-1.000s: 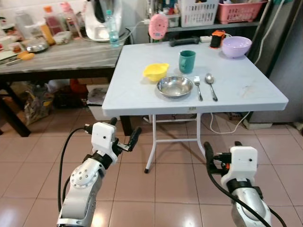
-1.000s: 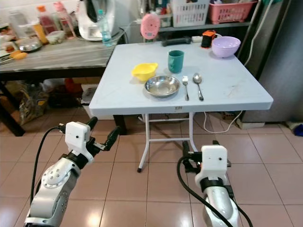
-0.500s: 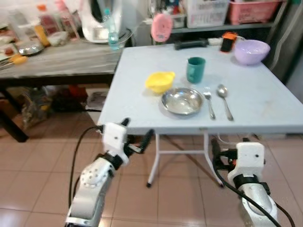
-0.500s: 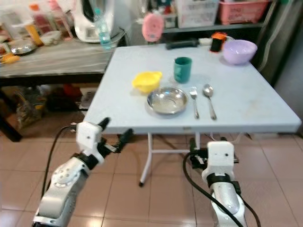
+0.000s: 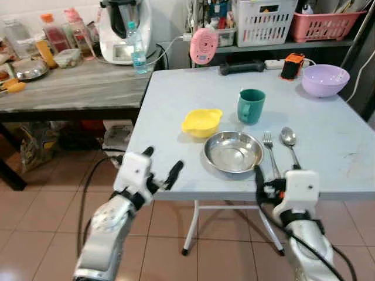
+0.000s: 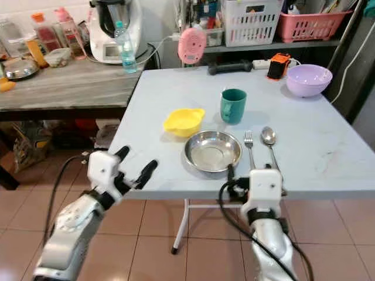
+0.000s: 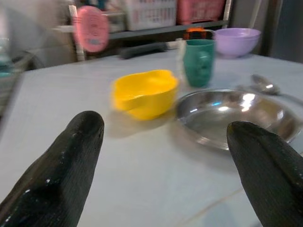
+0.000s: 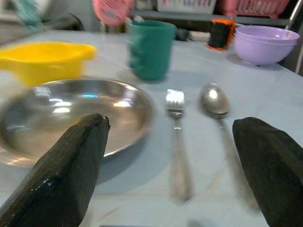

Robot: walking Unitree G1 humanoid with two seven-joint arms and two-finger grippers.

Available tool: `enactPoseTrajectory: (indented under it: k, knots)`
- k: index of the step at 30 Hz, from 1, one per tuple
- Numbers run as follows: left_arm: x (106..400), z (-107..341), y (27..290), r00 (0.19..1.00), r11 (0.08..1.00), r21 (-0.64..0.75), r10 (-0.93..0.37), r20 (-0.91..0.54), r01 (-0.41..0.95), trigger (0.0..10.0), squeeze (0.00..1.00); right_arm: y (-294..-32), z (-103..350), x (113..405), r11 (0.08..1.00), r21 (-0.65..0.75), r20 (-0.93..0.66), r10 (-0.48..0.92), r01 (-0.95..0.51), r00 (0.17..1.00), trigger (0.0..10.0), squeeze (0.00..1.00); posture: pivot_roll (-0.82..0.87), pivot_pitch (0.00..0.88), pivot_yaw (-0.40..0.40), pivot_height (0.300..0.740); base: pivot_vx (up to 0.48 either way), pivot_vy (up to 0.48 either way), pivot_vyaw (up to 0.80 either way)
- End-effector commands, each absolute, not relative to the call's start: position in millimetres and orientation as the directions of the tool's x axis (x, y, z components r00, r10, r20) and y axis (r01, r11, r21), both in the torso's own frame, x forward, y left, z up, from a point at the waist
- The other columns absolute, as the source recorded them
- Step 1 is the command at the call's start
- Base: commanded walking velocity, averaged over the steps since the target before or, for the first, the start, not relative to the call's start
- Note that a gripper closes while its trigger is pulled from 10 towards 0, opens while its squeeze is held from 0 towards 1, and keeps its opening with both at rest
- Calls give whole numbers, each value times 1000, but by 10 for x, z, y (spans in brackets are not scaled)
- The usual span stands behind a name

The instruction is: Setting the table

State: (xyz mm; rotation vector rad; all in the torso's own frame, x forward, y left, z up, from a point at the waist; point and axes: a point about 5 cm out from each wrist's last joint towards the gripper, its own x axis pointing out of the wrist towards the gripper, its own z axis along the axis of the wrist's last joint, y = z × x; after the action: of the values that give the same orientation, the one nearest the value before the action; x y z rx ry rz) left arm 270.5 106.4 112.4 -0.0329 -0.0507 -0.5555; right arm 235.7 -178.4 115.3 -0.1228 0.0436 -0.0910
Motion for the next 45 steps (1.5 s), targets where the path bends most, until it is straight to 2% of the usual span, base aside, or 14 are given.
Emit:
enactPoseTrajectory:
  k: [1,4,5,11,13,22,26,31,45]
  knots:
    - [2708,1128,1193,864,865,6,-502,49,502,10000,0,-1719,1196,2374,991,-108,-28,-84,81,996,10000,0,-122,0,66,740,368,0,0]
    - [2680,1112,1218,867,869,8,-495,57,495,10000,0,-1747,1194,2353,986,-129,-24,-106,102,994,10000,0,-125,0,62,740,0,0,0]
    - [2665,1087,1220,862,864,19,-504,50,504,10000,0,-1736,1187,2355,993,-73,-20,-95,94,995,10000,0,-126,0,60,740,0,0,0]
    - [2677,1051,1229,871,872,14,-490,28,489,10000,0,-1806,1173,2365,981,-109,-48,-166,160,985,10000,0,-125,0,57,740,0,0,0]
    - [2683,1032,1239,874,874,9,-485,21,485,10000,0,-1780,1164,2363,989,-56,-59,-141,138,988,10000,0,-124,0,60,740,0,0,0]
    - [2685,1016,1243,869,869,23,-494,15,494,10000,0,-1795,1162,2359,985,-48,-66,-171,168,983,10000,0,-120,0,66,740,0,0,0]
    - [2664,991,1186,826,826,-5,-563,0,563,10000,0,-1856,1167,2404,978,-24,-92,-210,208,973,10000,0,-122,2,68,740,0,0,0]
    - [2623,988,1051,732,733,-30,-680,-31,680,10000,0,-1903,1208,2472,974,-19,-91,-227,226,970,10000,0,-122,11,71,740,0,0,0]
    - [2650,1012,1047,750,750,-50,-661,-30,660,10000,0,-1890,1230,2492,975,-11,-95,-223,223,970,10000,0,-124,7,66,740,0,0,0]
